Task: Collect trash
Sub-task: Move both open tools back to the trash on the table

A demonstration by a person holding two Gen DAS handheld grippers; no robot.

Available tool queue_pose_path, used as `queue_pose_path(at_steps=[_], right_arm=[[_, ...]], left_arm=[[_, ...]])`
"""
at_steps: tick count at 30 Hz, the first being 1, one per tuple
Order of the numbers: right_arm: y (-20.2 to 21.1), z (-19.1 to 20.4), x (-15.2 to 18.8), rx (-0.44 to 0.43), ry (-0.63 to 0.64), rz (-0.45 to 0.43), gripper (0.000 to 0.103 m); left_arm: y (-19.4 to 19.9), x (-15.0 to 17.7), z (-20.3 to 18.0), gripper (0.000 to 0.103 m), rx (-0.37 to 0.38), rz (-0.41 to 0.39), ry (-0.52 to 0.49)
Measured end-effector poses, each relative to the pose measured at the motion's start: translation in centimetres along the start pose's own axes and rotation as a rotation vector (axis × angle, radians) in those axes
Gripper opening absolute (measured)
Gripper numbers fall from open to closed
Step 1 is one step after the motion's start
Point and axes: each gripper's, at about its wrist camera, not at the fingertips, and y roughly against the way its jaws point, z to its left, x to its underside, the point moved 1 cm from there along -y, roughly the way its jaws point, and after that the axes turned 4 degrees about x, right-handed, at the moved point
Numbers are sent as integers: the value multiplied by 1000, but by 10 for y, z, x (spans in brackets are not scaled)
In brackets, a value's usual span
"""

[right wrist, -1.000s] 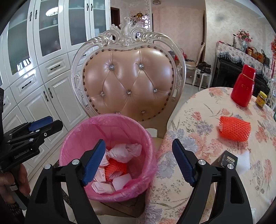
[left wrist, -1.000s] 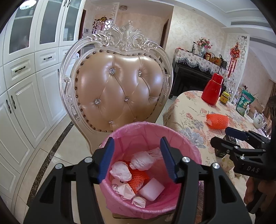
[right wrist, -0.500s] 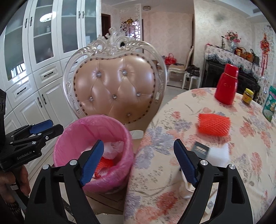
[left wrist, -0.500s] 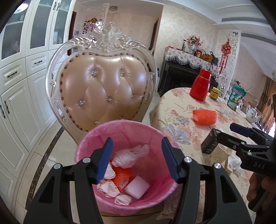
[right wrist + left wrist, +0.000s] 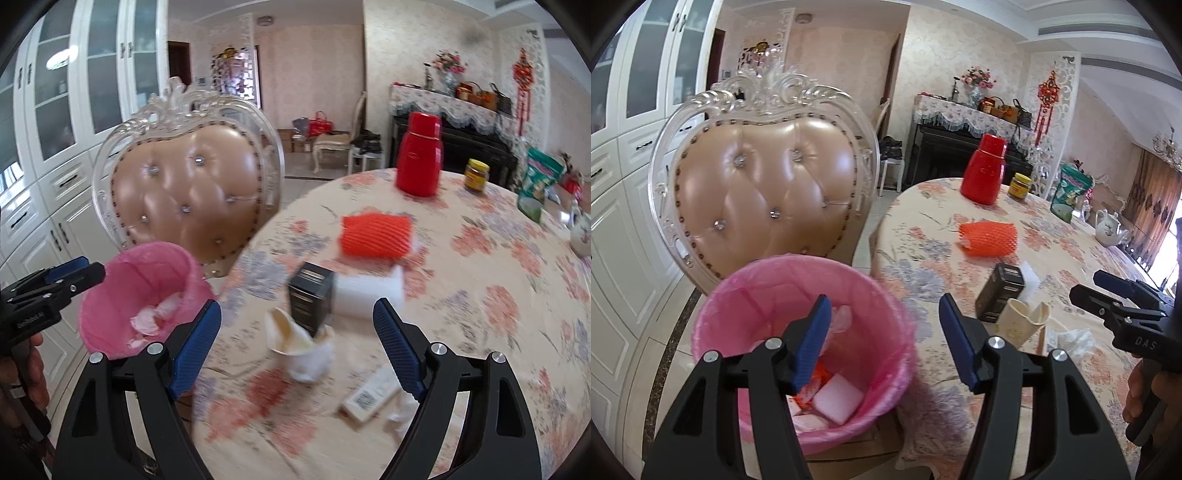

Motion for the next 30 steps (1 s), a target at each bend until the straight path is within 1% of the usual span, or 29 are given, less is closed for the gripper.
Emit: queue_pose_path(at_steps=[9,12,16,30], right_arm=[[6,-49,19,48,-57,17,80],[7,-62,26,60,-70,24,82],[7,-77,33,73,-85,35,83],[-3,-121,66,106,-139,97,84]], left_arm=[[-11,1,-38,60,35,17,-44],[-16,1,-50,62,45,22,-54],[-23,3,-66,63,62,33,-72],[-61,17,-127,72,131,95,-129]])
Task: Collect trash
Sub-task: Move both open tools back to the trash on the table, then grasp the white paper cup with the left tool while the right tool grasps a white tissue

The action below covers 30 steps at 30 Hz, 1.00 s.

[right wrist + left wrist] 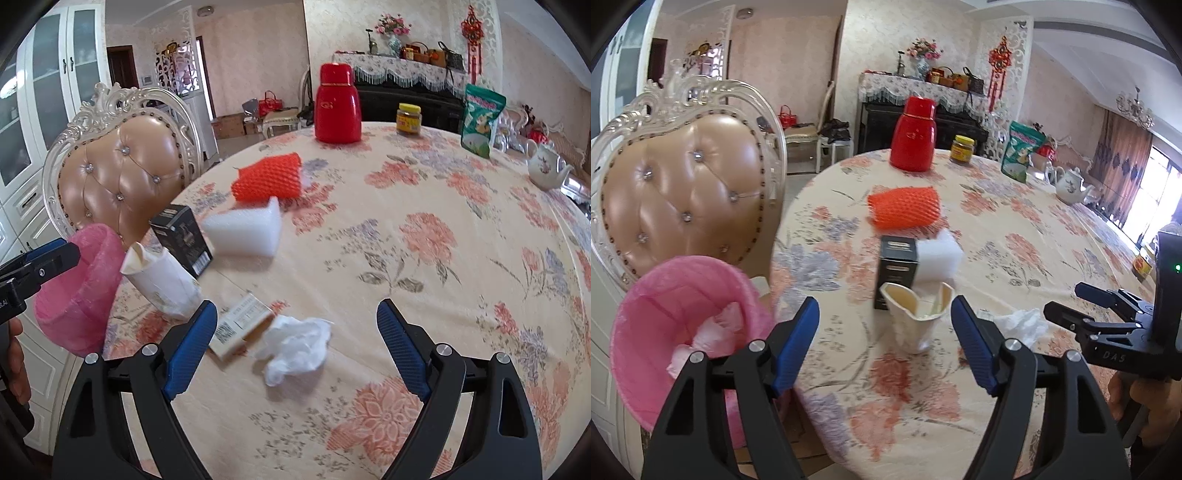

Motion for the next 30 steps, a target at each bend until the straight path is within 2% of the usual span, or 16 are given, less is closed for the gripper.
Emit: queue_pose_path(at_steps=[5,9,22,25,28,30], right_arm=[[-8,-14,8,8,-16,23,85],[-12,-21,13,11,-22,39,85],[-30,-22,23,1,-10,95,85],[-33,-17,24,-5,1,104,85],[-36,-15,23,-5,5,111,85],[-39,-12,22,-2,10,115,85]], left_arm=[[-21,1,-15,74,19,34,-15],[-42,3,-23,80,25,63,-21],[-89,7,-28,80,21,132,-7],[-95,7,-28,75,19,141,-3],[-101,8,-28,60,17,159,-8],[-102,9,-27,46,18,168,-11]])
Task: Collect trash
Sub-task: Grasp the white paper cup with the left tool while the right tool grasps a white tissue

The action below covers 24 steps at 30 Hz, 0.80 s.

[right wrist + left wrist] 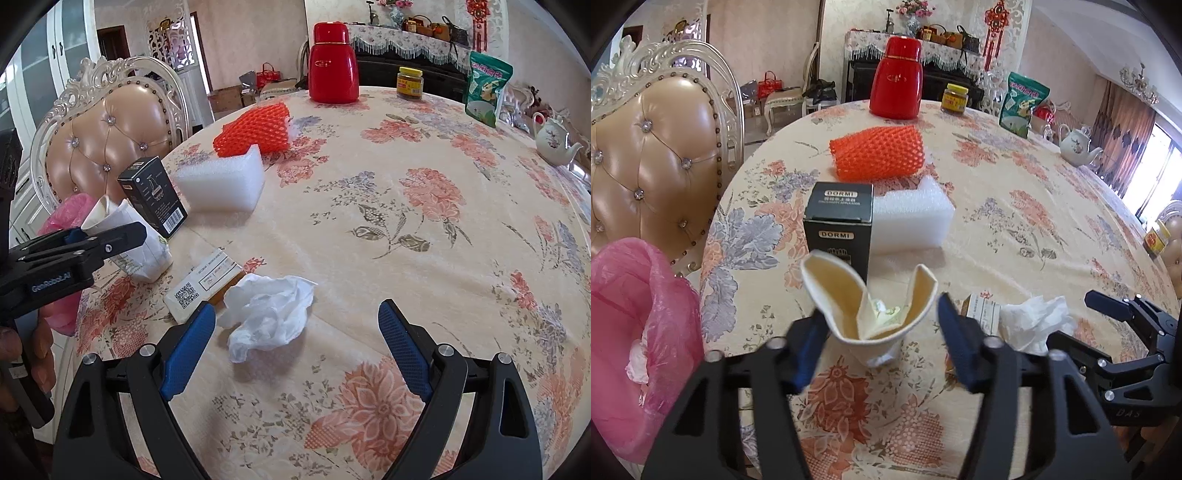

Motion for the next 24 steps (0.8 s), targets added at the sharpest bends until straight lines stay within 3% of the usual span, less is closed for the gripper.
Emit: queue_pose_path(at_steps=[7,12,20,24], right_arm=[[-9,7,1,10,12,22,85],[-17,7,3,9,9,48,69],[-19,8,4,-17,5,67,36],[-14,7,3,-23,2,56,27]], left_arm=[[2,2,3,39,11,-2,-7],[7,5,5,39,10,-11,-10],[19,9,7,38,26,-34,-7],[27,10,7,38,34,-47,-8]])
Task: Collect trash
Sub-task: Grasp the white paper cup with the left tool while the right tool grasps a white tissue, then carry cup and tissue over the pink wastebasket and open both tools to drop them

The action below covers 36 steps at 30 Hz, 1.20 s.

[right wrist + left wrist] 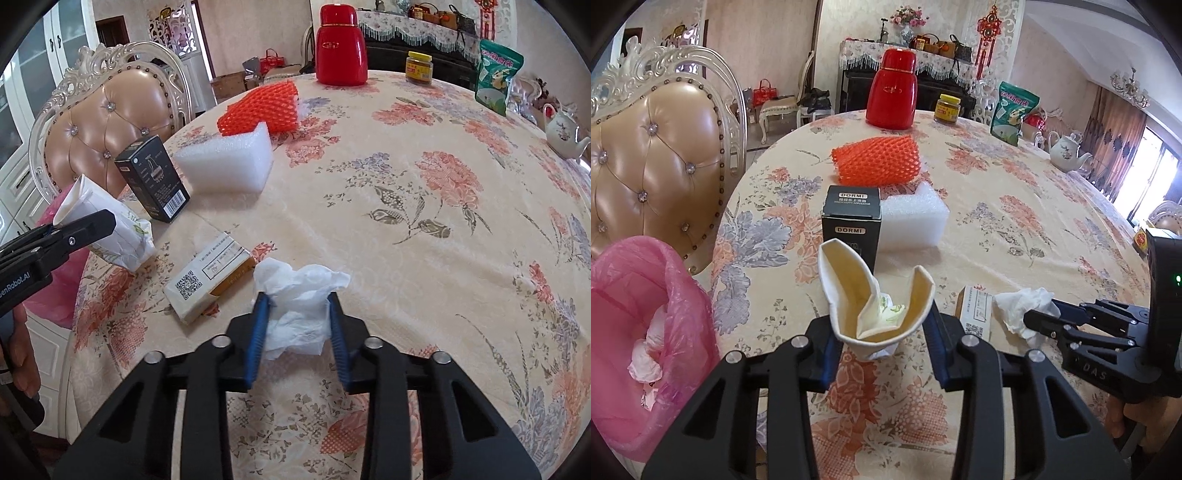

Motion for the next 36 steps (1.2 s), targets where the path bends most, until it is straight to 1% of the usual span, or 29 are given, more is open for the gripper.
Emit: queue_pose_path(at_steps=[2,7,15,18,19,21,22,23,25,27,31,33,35,36], right_arm=[[4,-2,-1,2,-6,-10,24],[16,-6,-5,5,-20,-43,22],[37,-6,-12,10,-21,-91,21],[41,-7,-13,17,-22,-94,22],[40,-7,-12,21,-22,-88,26],[37,-7,-9,34,-21,-77,61],[37,-8,-8,43,-24,-82,84],[38,-6,-7,63,-14,-95,85],[35,-3,-7,56,-8,-88,85],[29,2,-8,64,1,-73,82],[11,7,-8,76,15,-27,70],[0,9,-8,92,23,-1,58],[-7,11,-6,84,30,26,34],[-9,12,-5,77,36,32,30]], left_arm=[[5,0,0,38,3,-9,1],[18,1,2,38,6,-31,2],[40,-1,7,38,1,-72,2],[46,-1,12,38,-4,-81,6],[48,0,13,38,-5,-82,7],[49,2,14,38,-5,-82,8],[50,3,15,38,-4,-82,9],[50,3,16,38,-3,-81,12],[50,4,18,38,-4,-81,15],[52,5,20,38,-4,-81,19],[57,6,23,38,-8,-87,23],[60,7,25,38,-11,-92,24],[64,8,29,38,-16,-96,27],[65,8,30,38,-17,-98,29]])
